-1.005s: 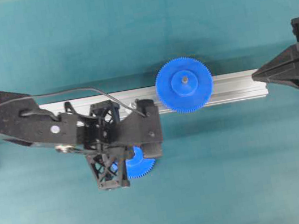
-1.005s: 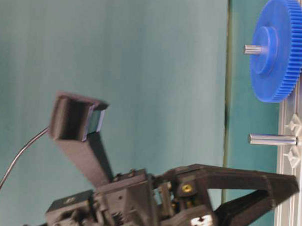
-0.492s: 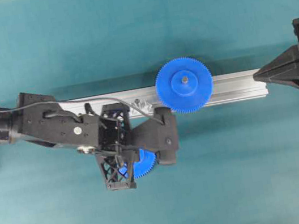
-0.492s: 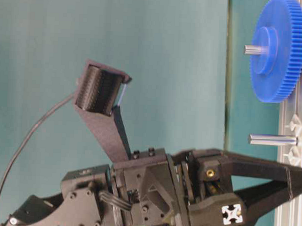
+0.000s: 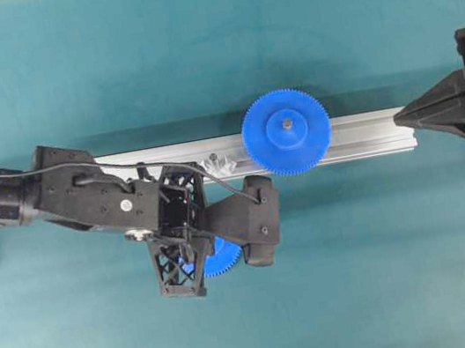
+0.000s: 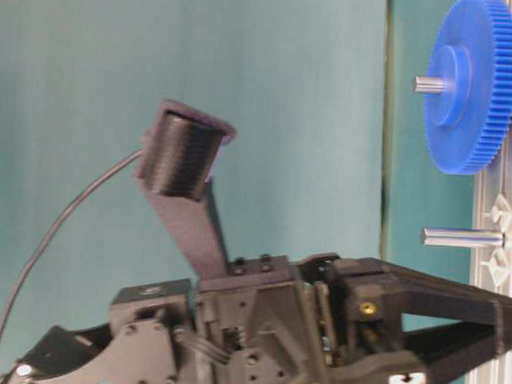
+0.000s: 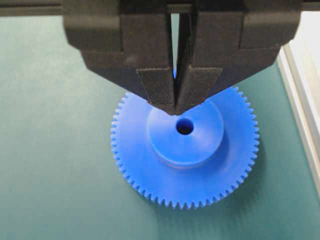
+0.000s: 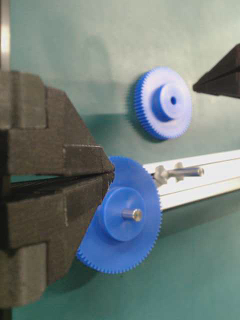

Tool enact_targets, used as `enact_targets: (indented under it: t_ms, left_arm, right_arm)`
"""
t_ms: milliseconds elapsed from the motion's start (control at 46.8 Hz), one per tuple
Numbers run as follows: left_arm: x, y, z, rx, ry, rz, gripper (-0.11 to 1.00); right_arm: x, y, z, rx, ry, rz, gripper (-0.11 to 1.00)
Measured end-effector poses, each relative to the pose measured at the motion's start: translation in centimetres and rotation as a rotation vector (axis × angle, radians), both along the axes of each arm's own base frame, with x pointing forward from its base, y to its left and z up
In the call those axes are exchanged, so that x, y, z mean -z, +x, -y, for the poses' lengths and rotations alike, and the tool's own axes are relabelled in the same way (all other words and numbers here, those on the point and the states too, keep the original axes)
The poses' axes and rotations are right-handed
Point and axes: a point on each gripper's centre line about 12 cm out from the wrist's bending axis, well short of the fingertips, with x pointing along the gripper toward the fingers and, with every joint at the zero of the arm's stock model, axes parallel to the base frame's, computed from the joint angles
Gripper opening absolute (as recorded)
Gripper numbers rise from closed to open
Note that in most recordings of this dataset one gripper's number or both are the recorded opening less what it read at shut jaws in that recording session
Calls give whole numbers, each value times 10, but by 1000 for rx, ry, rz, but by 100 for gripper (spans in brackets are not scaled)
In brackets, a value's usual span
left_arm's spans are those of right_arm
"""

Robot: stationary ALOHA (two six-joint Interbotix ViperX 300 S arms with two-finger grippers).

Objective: Find the location of the shaft and insert the small gear.
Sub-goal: 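Position the left gripper above the small blue gear's hub, then lower the open left gripper and close it on the gear hub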

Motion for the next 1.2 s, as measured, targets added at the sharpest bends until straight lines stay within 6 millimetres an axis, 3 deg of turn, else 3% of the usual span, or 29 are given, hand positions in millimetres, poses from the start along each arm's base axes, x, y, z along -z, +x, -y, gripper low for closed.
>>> enact_targets:
  t_ms: [642,791,898,1091,1198]
  left_arm:
    - [7,1,0,-63,-12,-17,0]
    - [6,2,-3,-88,-18,-11,5]
    - [6,3,-8,-118,-24,-4,22]
    - [8,4,-12,-147,-29,-2,76]
    - [11,5,-12,-144,-29,1,93]
  right_arm:
    - [0,0,0,3,13,2,2]
    - [0,-1,0,5,14,7,2]
    - [0,-2,0,3,14,12,2]
    - [1,-4,0,9,25,14,2]
    - [2,-5,-1,8,27,13,2]
